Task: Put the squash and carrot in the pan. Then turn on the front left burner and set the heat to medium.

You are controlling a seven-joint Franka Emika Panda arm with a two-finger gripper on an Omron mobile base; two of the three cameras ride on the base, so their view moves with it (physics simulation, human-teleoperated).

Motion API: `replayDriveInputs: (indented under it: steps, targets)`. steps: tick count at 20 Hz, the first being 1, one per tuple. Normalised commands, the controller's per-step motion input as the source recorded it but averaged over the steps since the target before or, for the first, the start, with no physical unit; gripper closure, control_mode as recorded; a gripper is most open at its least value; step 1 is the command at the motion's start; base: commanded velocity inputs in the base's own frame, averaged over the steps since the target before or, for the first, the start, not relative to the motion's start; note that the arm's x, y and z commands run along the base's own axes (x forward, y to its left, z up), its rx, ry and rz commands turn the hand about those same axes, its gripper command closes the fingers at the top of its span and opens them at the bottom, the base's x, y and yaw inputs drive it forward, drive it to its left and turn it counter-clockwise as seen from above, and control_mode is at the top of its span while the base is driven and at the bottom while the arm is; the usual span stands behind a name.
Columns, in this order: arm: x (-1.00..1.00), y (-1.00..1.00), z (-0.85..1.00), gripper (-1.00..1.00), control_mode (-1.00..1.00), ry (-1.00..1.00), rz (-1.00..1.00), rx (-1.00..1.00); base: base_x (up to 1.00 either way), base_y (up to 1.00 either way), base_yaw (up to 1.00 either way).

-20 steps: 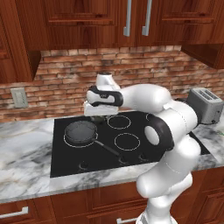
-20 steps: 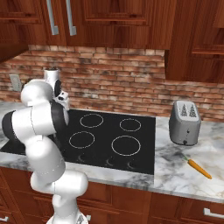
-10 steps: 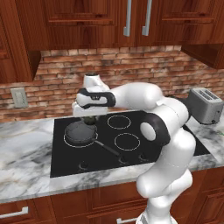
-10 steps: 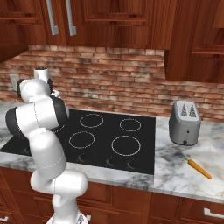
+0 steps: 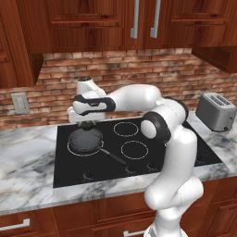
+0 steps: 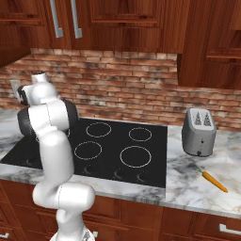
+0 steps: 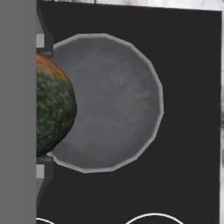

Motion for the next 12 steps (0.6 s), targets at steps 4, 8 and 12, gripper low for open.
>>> replayDriveInputs:
  steps: [4,8,12]
  targets:
    - [0.20,0.24,-0.49,1.00,-1.00,0.00,-0.06,-0.03,0.00,0.00,0.00]
    - [0.00,0.04,-0.59,1.00,-1.00,0.00,-0.08,-0.01,0.00,0.00,0.00]
    - [0.00,0.00,-0.51,1.00,-1.00,0.00,-0.09,0.00,0.00,0.00,0.00]
